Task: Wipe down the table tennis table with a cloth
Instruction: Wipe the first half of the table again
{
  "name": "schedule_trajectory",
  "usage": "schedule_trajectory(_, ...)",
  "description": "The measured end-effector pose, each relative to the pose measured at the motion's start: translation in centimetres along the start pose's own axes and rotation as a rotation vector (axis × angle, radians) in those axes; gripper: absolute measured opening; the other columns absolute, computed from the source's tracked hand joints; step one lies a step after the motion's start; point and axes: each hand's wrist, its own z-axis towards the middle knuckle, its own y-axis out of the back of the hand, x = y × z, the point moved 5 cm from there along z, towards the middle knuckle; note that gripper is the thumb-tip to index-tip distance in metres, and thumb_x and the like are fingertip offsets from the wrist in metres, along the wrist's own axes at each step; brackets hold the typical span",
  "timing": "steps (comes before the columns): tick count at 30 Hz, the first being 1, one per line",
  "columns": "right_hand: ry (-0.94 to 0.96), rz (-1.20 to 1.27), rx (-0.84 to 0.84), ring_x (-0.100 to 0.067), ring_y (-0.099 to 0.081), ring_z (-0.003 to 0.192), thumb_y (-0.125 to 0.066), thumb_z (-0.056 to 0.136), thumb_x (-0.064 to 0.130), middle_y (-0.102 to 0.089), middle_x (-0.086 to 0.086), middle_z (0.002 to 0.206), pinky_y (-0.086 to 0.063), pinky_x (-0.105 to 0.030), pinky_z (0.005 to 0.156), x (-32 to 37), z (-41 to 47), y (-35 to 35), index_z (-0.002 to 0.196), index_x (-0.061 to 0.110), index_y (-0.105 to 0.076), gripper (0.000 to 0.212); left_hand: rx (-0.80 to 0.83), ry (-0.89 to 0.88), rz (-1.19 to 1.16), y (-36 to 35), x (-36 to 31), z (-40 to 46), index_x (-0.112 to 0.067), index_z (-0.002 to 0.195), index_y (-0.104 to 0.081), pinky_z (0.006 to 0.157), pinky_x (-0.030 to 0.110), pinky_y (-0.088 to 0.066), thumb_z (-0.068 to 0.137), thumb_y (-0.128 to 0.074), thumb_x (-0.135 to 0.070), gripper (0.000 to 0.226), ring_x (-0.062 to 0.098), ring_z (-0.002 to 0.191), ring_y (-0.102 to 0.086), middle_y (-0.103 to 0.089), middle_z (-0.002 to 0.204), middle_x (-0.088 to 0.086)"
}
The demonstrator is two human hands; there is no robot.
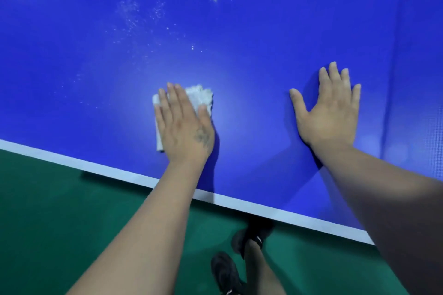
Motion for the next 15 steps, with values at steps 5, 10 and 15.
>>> schedule_trajectory(5,-0.013,-0.007,-0.004,-0.024,-0.009,0.165,-0.028,0.105,0.074,-0.017,0.0,0.177,-0.009,-0.052,0.133,-0.2,0.0,-0.2,0.167,0.016,-0.028,0.085,-0.026,-0.183,-0.052,-1.3,-8.8,2.3,0.002,0.168,-0.019,0.134,0.052,-0.007,0.112,-0.022,-0.043,0.071,0.034,0.166,-0.006,-0.016,0.178,0.019)
schedule_trajectory(10,-0.024,-0.027,0.006,-0.023,-0.008,0.165,-0.025,0.109,0.066,-0.017,0.001,0.177,-0.009,-0.052,0.133,-0.3,0.1,-0.1,0.167,0.016,-0.028,0.077,0.048,-0.423,-0.11,-1.9,-13.6,-4.1,-0.004,0.17,-0.017,0.134,0.05,-0.009,0.113,-0.029,-0.043,0.07,0.028,0.167,-0.001,-0.011,0.18,0.013)
schedule_trajectory(15,-0.027,-0.039,0.004,-0.021,-0.007,0.165,-0.022,0.109,0.062,-0.017,0.001,0.177,-0.009,-0.052,0.133,-0.3,0.0,-0.1,0.167,0.016,-0.028,0.074,0.094,-0.399,-0.077,-1.4,-8.6,-7.7,-0.01,0.171,-0.017,0.135,0.049,-0.013,0.114,-0.028,-0.047,0.069,0.021,0.167,-0.003,-0.012,0.18,0.005)
